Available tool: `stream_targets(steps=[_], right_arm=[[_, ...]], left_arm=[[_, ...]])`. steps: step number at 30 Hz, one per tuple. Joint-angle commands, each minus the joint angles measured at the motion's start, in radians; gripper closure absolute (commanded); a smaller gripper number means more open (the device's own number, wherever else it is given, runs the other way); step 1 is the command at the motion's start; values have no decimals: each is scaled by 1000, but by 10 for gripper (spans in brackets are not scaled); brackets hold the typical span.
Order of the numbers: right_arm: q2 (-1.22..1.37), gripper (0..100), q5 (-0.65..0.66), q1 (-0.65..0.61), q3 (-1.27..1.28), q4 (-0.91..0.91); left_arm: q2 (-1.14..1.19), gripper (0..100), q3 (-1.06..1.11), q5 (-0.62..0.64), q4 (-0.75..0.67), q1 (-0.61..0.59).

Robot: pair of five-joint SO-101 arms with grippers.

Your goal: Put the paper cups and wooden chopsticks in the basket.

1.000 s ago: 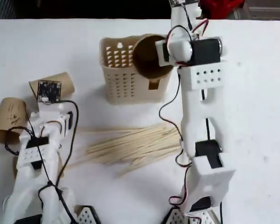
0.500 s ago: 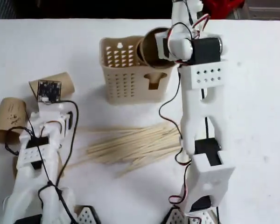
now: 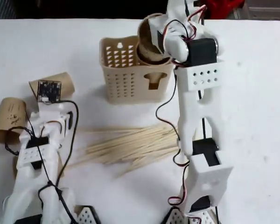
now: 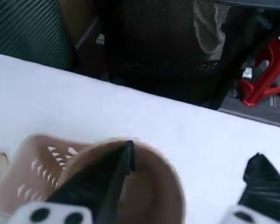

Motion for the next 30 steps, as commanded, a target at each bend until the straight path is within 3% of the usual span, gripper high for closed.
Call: stream_targets(steps=[1,8,11,15,20,24,30], right_arm=[[-7,632,0,-7,-38,-1],[-18,642,28,27,-38,189],[-18,735,84,74,-35,358],[-42,900,135,228,146,354],[-108,926,239,371,390,351],[-154,892,311,433,618,272],[-157,868,318,432,1091,-108]], left_arm=[[-28,748,-6,-14,-23,22],[-28,748,-6,-14,-21,22],[-28,748,-6,-14,-20,22],[-28,748,-6,-14,-21,22],[-28,748,-6,-14,-23,22],[-28,748,-6,-14,-23,22],[-28,748,-6,-14,-23,22]])
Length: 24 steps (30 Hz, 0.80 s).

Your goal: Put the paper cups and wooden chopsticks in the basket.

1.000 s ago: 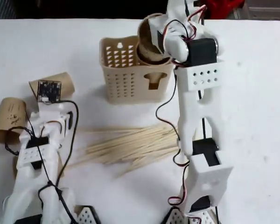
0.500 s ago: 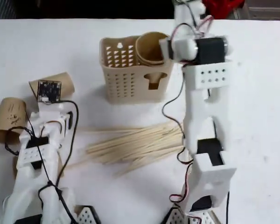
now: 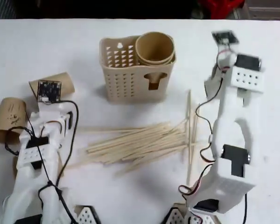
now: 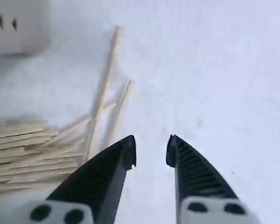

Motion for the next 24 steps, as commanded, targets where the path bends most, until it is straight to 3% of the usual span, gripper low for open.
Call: stream_targets(steps=[1,7,16,19,22,24], right_arm=[[-51,868,14,-21,253,-219],[-51,868,6,-97,425,-340],[-1,872,14,-93,542,-533],[42,893,14,-74,529,-538],[50,992,12,-45,486,-509],[44,970,9,-21,476,-506]], left_arm=[[-28,748,-6,-14,-23,22],[-28,748,-6,-14,-23,22],[-28,748,-6,-14,-23,22],[-28,748,-6,-14,-21,22],[-28,748,-6,-14,-21,22],[-28,748,-6,-14,-21,22]])
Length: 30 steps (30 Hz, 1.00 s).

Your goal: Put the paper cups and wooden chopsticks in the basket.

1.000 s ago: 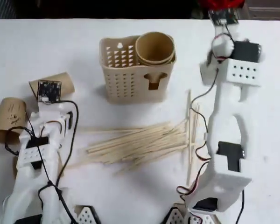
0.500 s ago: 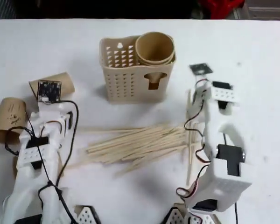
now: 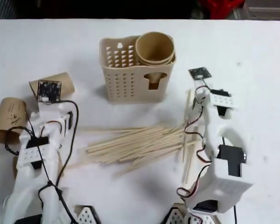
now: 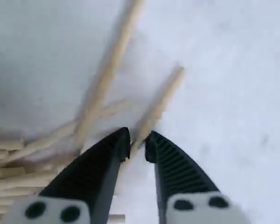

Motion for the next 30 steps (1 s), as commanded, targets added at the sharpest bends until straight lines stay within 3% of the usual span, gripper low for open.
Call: stream_targets(steps=[1,8,17,24,30], right_arm=[[-8,981,2,39,-32,-5],[-81,982,-14,70,-247,153],[-257,982,-189,38,-651,426],[-386,982,-334,-166,-931,414],[-390,982,-417,-372,-1068,202]], left_arm=[[-28,748,-6,-14,-21,22],[-28,748,-6,-14,-23,22],[-28,748,-6,-14,-23,22],[-28,748,-6,-14,-23,22],[-28,748,-6,-14,-23,22]])
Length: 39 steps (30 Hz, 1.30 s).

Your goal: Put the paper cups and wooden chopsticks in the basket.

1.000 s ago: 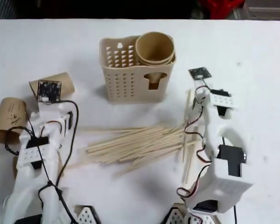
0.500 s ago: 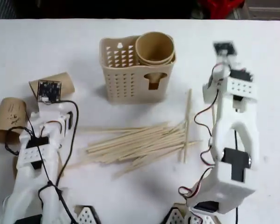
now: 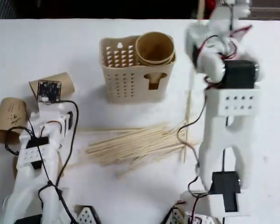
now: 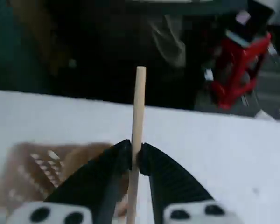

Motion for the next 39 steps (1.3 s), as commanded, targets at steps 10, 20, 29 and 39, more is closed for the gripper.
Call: stream_targets(steps=[10,20,29,39], right_arm=[[-31,982,-9,-266,15,-458],[-81,982,5,-177,92,-312],[-228,981,-5,-139,100,-266],[10,981,5,-410,155,-733]], left_arm=[[-28,748,-6,-14,-23,22],[-28,748,-6,-14,-23,22],[-28,748,5,-14,-25,44],[-28,748,6,-15,-25,42]])
